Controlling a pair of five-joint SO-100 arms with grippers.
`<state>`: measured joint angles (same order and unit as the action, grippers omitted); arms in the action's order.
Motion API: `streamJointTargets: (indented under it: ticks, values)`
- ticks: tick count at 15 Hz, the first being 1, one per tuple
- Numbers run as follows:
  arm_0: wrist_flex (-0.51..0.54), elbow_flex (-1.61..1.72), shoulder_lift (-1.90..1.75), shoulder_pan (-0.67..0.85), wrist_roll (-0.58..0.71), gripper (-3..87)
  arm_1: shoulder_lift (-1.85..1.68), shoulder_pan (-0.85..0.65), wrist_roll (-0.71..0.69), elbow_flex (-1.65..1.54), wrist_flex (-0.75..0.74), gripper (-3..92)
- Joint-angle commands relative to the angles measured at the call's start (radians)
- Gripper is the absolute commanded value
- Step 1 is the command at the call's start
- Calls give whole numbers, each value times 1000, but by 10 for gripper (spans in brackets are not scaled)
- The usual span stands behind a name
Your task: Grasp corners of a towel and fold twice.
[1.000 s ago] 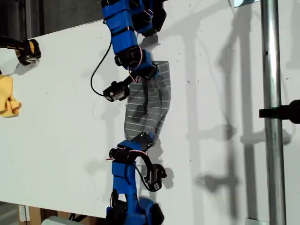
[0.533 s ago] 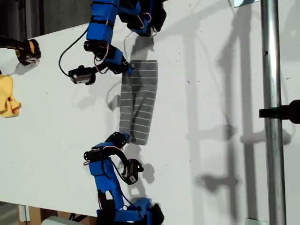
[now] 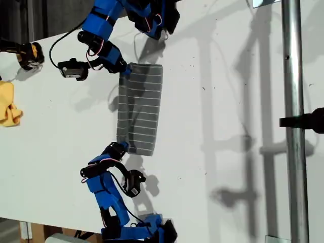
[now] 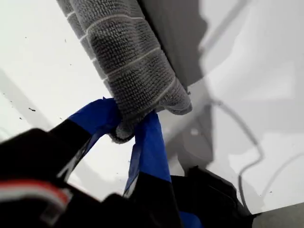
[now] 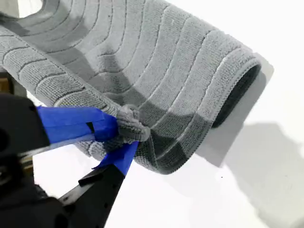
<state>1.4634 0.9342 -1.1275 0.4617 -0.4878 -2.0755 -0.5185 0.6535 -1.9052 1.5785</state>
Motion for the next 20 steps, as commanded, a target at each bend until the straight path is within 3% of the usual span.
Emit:
streamJointTargets:
  ticks: [1, 4, 13, 20]
  values:
    - [-9, -48, -57, 32, 14, -23, -63, -51, -26, 87, 3, -1]
    - [2, -46, -67, 43, 20, -23, -87, -97, -52, 118, 18, -1]
    - [87, 28, -63, -107, -81, -23, -87, 250, 262, -101, 5, -1]
    - [17, 144, -2, -181, -215, -22, -63, 345, 385, -319, -109, -1]
